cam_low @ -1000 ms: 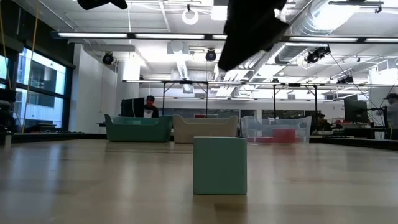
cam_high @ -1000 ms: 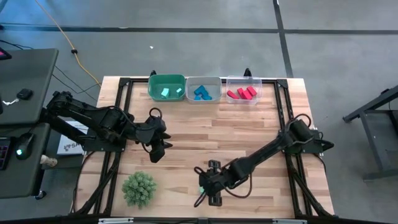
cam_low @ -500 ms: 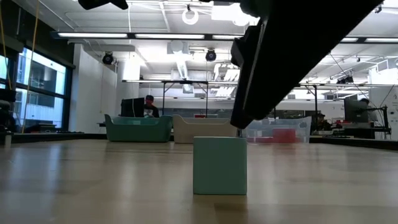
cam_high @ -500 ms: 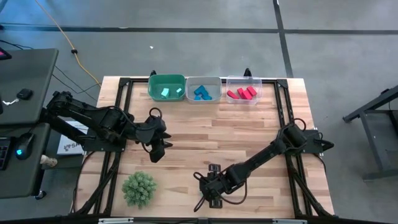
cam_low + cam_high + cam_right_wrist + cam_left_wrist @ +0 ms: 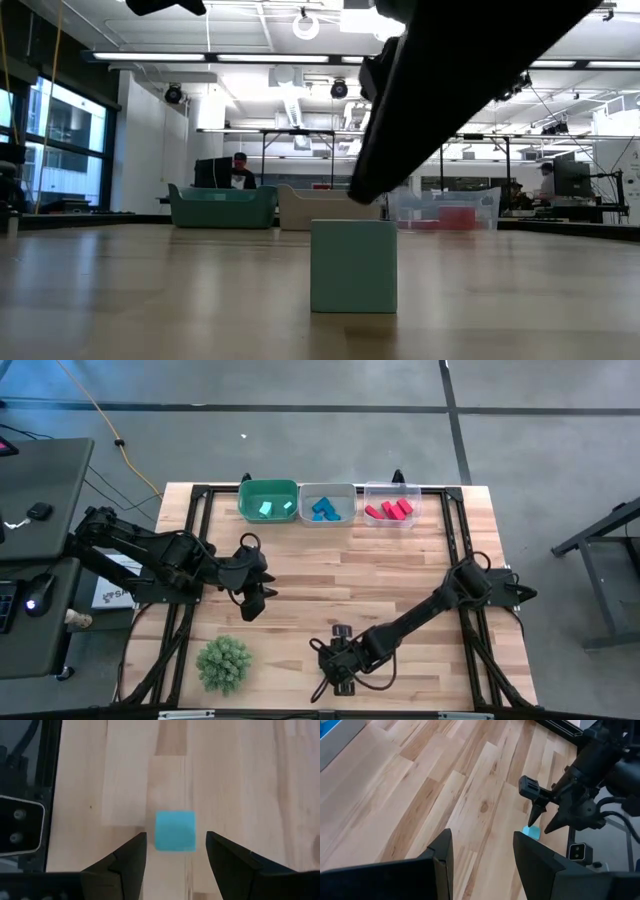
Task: Sort & place blocks by color
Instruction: Put the light blue block into the green bin
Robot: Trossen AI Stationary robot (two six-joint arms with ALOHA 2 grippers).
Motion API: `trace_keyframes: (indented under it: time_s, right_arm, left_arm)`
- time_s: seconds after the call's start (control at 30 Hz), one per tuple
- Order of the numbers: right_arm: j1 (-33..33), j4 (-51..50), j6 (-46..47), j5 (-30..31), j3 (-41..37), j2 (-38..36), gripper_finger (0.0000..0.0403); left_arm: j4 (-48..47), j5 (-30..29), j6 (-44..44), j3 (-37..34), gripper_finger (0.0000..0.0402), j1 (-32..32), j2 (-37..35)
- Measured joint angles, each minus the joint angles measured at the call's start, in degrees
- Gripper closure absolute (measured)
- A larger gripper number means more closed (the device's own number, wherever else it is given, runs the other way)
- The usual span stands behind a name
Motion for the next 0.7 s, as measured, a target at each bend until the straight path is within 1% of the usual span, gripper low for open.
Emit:
trace_keyframes:
  time_s: [0.1, 0.33, 0.5, 0.7]
  right_arm:
    - [0.0, 0.1, 0.2, -0.7, 0.0, 1.2, 0.0208]
    - [0.0, 1.2, 0.4, 0.5, -0.1, 1.3, 0.0208]
    - [-0.2, 1.3, 0.6, -1.5, -0.1, 3.4, 0.0208]
    - [-0.1, 1.2, 1.7, -0.4, -0.1, 3.2, 0.0208]
  left_arm:
    - [0.0, 0.0, 0.0, 0.0, 0.0273, 0.0, 0.0]
    - [-0.2, 0.0, 0.0, 0.0, 0.0273, 0.0, 0.0]
    - [-0.4, 0.2, 0.0, 0.0, 0.0273, 0.0, 0.0]
    - [-0.5, 0.2, 0.0, 0.0, 0.0273, -0.1, 0.0]
